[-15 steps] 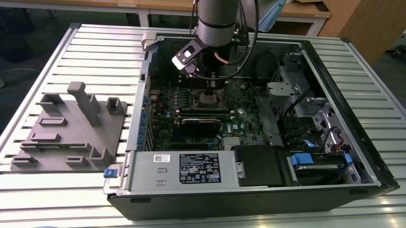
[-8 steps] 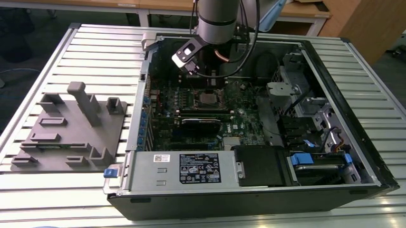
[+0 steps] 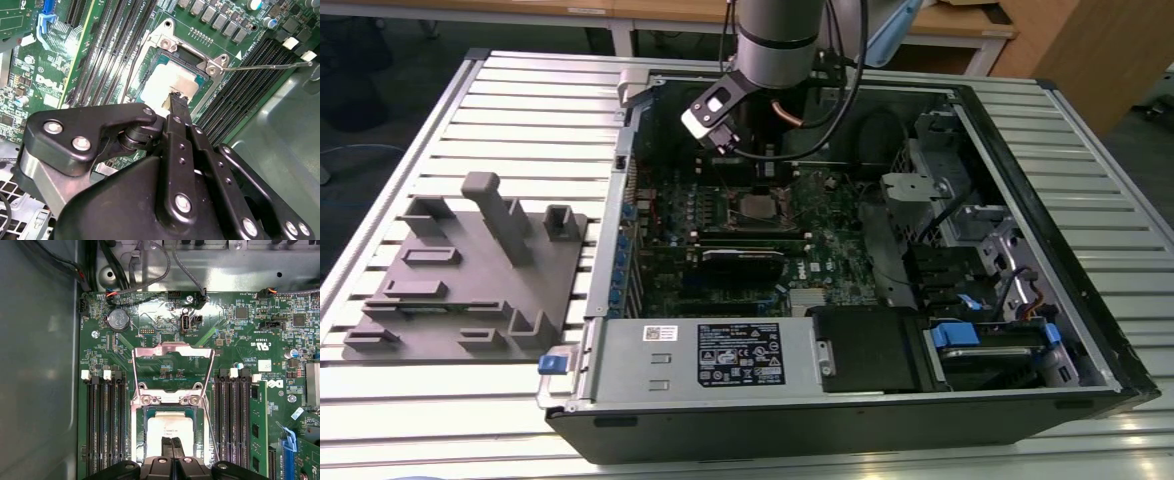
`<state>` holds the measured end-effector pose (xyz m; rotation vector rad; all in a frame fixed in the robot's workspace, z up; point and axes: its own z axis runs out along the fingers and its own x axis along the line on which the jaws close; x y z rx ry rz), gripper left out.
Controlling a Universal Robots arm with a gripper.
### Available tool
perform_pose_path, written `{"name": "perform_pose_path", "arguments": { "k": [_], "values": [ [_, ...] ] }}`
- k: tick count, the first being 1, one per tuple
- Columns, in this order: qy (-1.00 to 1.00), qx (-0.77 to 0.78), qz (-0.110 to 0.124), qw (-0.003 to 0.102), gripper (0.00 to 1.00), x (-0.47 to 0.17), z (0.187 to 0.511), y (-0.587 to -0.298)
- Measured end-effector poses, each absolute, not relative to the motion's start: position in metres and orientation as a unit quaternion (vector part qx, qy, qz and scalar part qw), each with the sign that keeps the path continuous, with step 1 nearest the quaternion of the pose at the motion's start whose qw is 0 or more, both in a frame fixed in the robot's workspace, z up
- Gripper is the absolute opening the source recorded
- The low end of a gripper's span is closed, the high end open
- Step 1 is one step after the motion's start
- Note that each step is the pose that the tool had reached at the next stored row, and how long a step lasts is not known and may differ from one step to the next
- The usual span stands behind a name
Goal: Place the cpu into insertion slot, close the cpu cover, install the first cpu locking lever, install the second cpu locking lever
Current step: 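Close the cpu cover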
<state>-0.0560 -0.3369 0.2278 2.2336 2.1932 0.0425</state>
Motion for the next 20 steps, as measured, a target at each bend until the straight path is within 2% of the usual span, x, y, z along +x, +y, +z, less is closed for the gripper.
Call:
{"name": "perform_pose_path", "arguments": {
  "k": [20],
  "values": [
    [0.701,0.713,0.014,0.005,0.11,-0.056,0.2336,-0.3369]
  ]
}}
